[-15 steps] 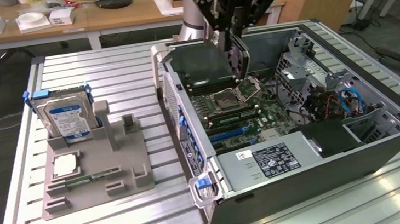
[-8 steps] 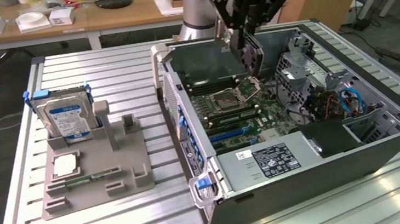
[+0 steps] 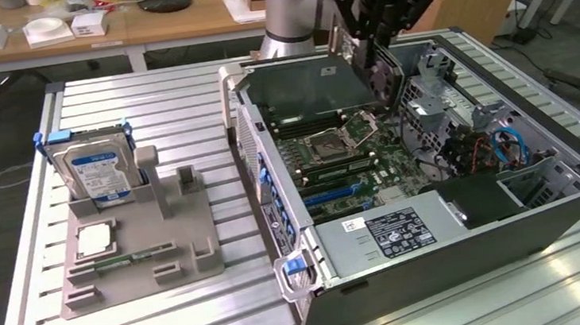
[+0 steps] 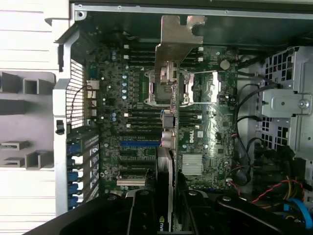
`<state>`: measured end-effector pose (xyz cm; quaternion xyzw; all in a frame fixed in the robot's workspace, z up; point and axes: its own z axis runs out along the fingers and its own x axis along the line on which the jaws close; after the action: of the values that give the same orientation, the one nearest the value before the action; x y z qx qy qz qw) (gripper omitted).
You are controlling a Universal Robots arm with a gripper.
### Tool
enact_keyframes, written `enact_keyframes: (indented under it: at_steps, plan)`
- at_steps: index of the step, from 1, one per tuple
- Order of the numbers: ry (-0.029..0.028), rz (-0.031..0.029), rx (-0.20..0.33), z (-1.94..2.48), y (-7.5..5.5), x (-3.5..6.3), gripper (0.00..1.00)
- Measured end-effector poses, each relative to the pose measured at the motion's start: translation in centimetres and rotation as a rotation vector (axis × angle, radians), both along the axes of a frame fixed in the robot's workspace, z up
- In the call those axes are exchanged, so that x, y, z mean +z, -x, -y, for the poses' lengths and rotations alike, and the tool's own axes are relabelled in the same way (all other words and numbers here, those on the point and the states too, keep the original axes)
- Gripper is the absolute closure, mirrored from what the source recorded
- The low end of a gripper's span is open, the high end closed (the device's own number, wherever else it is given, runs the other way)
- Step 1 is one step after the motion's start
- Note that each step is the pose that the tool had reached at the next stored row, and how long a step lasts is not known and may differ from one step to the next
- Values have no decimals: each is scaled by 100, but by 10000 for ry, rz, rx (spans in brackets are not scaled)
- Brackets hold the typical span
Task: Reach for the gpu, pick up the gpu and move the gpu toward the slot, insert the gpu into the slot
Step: 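Pick up the gpu and move the gpu toward the slot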
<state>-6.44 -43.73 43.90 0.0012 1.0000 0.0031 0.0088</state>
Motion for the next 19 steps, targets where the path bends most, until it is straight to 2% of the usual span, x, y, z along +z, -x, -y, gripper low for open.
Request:
enact_keyframes:
  at_steps: [14,19]
  plan:
    - [0,2,0,0,-471,0,74]
    - [0,0,0,0,-480,0,74]
